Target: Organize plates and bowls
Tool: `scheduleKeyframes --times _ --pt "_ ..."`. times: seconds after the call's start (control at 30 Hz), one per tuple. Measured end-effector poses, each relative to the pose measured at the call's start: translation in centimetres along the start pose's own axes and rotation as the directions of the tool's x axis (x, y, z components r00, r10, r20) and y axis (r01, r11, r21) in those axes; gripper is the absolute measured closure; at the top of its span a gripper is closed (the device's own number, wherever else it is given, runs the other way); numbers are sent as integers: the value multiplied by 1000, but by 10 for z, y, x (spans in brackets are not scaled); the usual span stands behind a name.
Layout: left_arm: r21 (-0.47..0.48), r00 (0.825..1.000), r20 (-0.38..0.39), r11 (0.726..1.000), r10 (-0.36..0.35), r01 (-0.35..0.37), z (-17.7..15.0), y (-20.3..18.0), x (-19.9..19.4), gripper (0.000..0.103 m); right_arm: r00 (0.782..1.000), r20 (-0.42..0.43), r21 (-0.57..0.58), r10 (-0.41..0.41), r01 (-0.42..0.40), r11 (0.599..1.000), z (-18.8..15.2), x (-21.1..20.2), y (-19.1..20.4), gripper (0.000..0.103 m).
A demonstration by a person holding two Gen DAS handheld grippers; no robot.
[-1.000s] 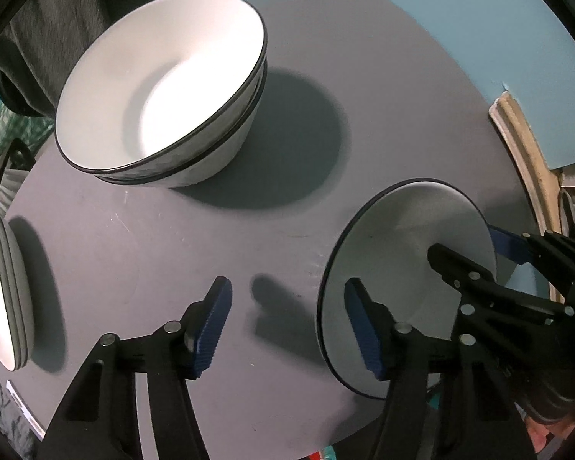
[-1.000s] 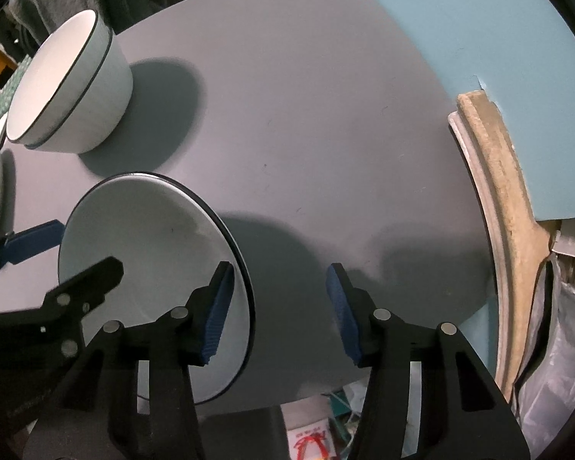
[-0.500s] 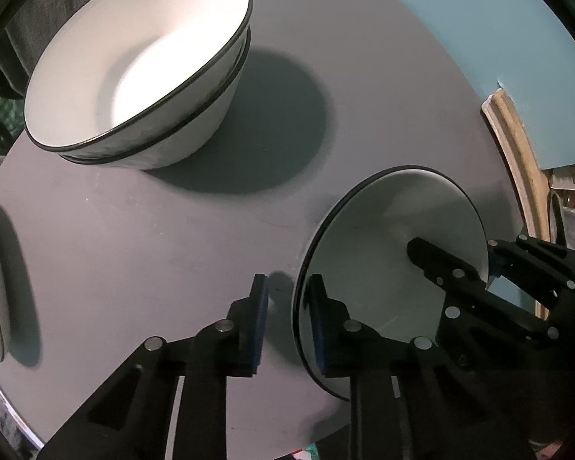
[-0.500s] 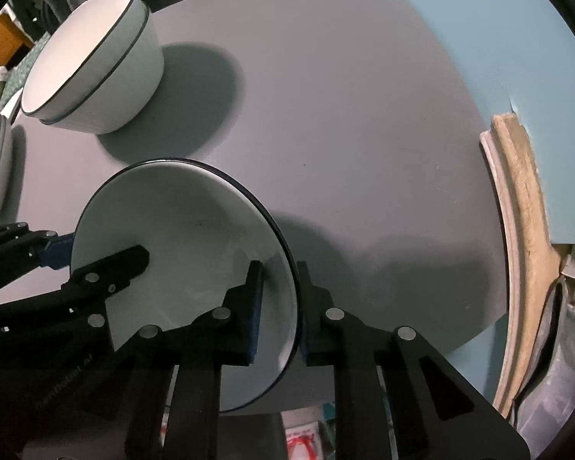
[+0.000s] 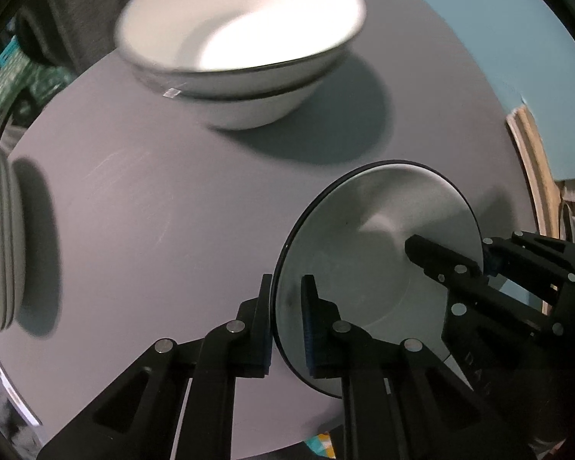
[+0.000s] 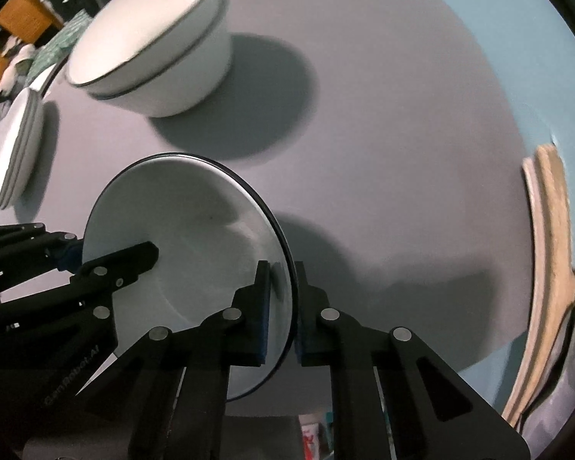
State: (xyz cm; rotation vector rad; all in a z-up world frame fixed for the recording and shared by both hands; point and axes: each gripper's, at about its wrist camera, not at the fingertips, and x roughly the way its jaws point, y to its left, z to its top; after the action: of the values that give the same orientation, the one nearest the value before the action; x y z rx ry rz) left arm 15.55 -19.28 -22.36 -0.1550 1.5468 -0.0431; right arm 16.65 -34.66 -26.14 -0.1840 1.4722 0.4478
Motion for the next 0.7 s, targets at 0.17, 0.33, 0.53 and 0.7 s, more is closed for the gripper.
scheduleKeyframes --times 0.17,0.33,0.53,0.7 --pt "-59 1000 -2 998 11 -11 -5 20 -1 91 1000 -8 -57 26 -26 998 14 7 23 94" --pt "-145 1000 -3 989 21 -21 -14 49 -8 91 999 -23 -128 40 -43 991 30 14 46 94" --pt "-222 1000 1 975 27 -26 -9 61 -7 91 996 -56 -193 67 -77 978 49 19 75 94" --pt "-253 1000 9 967 25 -22 -16 64 -7 91 995 -63 -221 77 -89 971 53 22 65 94"
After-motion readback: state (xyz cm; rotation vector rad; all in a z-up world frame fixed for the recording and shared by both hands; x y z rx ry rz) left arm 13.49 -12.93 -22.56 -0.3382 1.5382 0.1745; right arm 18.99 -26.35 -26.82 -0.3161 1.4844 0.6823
